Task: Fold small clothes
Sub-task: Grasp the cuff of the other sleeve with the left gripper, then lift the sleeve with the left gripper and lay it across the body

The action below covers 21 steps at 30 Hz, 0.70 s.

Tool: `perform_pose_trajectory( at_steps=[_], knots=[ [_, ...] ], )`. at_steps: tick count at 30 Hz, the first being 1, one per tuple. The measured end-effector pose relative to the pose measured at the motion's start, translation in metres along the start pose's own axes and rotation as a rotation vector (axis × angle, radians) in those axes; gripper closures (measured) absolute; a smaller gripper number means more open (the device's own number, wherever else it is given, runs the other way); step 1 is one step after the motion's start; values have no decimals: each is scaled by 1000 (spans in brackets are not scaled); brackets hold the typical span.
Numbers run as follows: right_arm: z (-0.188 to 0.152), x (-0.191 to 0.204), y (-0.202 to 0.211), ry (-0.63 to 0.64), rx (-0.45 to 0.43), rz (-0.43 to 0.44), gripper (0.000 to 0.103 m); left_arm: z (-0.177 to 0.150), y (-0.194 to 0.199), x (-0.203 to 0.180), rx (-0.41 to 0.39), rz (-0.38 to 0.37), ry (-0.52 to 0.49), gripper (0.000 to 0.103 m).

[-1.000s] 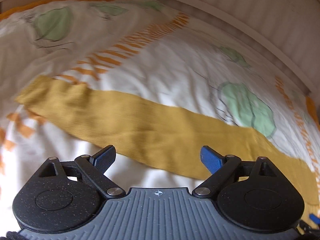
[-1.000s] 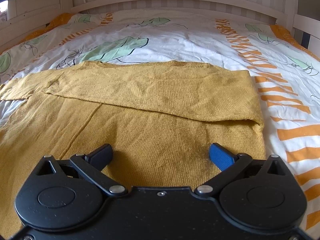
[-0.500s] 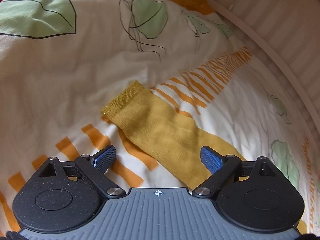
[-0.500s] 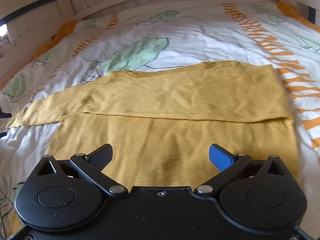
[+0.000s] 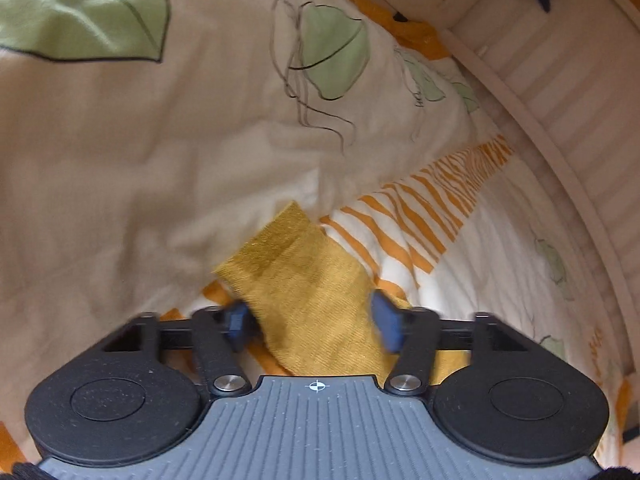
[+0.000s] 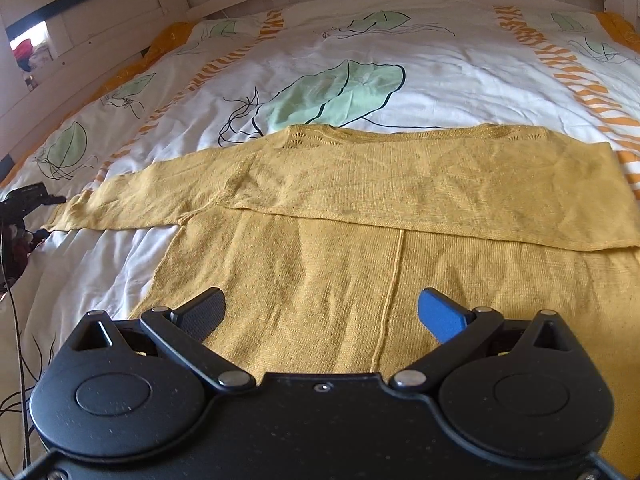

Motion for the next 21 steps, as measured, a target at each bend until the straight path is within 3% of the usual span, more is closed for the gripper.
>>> perform_pose_trajectory(
  at_steps=[1, 2, 3, 9, 15, 21],
  knots=[
    [-1, 0, 0, -4, 2, -1, 1, 0, 0, 3, 11, -15, 26, 79],
    [-2, 0, 0, -6, 4, -2, 1, 0, -1, 4, 21, -30, 51, 98],
    [-2, -1, 0, -8, 6, -3, 1, -1, 1, 5, 15, -44, 65, 100],
    [-7, -6, 8, -20, 3, -3, 1, -2, 29, -38, -49, -62, -52, 100],
    [-15, -19, 23, -53, -3, 2, 1, -6, 70, -132, -82, -189, -220, 100],
    [-26, -37, 44, -98, -18, 5, 1, -46, 101, -239, -67, -350, -341, 100]
  ],
)
Point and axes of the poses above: each gripper's, at about its wrist camera, not at the fingertips, and y roughly against the way its jaws point, x to its left, z to its top, the point moved 5 cm from there along -y, roughly the way its jaws point, and after that the axes turned 2 degrees about -y, right-handed, at the moved point
